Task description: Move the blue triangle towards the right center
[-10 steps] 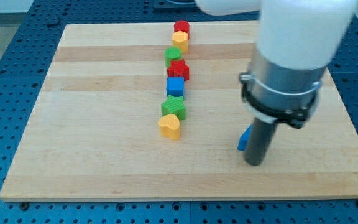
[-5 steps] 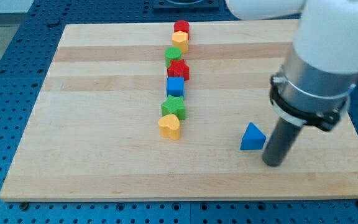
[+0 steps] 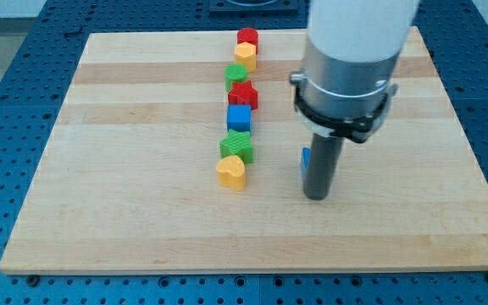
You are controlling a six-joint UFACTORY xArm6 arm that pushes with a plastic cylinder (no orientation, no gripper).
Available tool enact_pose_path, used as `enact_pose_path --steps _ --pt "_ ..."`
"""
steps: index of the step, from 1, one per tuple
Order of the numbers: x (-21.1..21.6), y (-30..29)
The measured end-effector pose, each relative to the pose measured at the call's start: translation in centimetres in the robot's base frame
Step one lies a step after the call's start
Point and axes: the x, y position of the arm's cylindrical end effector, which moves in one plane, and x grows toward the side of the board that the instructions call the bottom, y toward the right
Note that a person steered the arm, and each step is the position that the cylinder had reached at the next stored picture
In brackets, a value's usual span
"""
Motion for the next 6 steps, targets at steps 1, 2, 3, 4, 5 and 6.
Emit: enact_pose_path --steps 1,2,3,4,5,6 --pt "-1.3 -2.8" --pt "-2.9 -3.4" --pt "-3.1 -1.5" --pt "-3.8 1.2" --pt "-4.8 3.3" --pt "-5.3 5.8"
